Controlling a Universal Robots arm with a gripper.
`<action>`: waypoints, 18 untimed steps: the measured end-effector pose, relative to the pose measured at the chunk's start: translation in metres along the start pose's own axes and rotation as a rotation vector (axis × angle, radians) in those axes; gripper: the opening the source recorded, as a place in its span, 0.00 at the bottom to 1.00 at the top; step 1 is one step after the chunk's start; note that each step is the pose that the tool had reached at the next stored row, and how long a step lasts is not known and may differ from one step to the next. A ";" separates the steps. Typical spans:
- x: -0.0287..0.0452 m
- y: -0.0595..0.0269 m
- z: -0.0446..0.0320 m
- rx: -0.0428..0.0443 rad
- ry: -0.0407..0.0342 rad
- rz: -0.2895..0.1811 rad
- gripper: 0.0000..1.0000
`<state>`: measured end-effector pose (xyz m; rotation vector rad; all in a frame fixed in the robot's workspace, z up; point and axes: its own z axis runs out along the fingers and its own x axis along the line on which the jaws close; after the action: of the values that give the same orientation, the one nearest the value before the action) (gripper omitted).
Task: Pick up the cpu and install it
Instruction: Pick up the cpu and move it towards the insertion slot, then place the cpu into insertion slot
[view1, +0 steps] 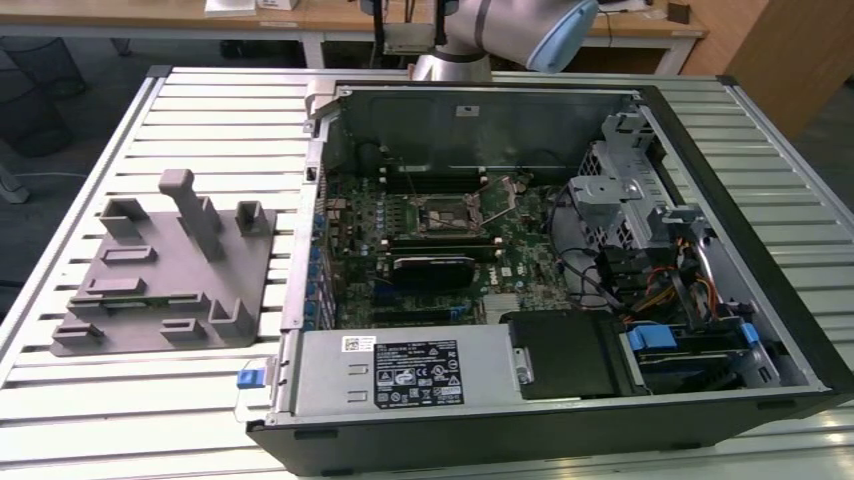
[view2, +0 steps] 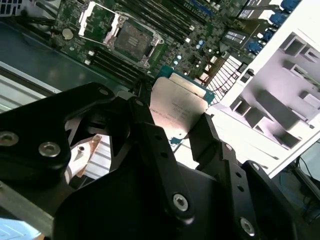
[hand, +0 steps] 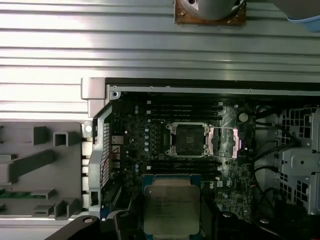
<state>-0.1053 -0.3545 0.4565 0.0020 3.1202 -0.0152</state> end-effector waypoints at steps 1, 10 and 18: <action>-0.0011 0.0000 0.0000 0.0000 0.0001 0.000 0.54; -0.0035 0.0000 0.0004 0.0066 0.0001 0.030 0.54; -0.0034 0.0001 0.0028 0.0097 0.0020 0.175 0.54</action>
<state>-0.1019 -0.3545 0.4538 0.2749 3.1092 -0.0274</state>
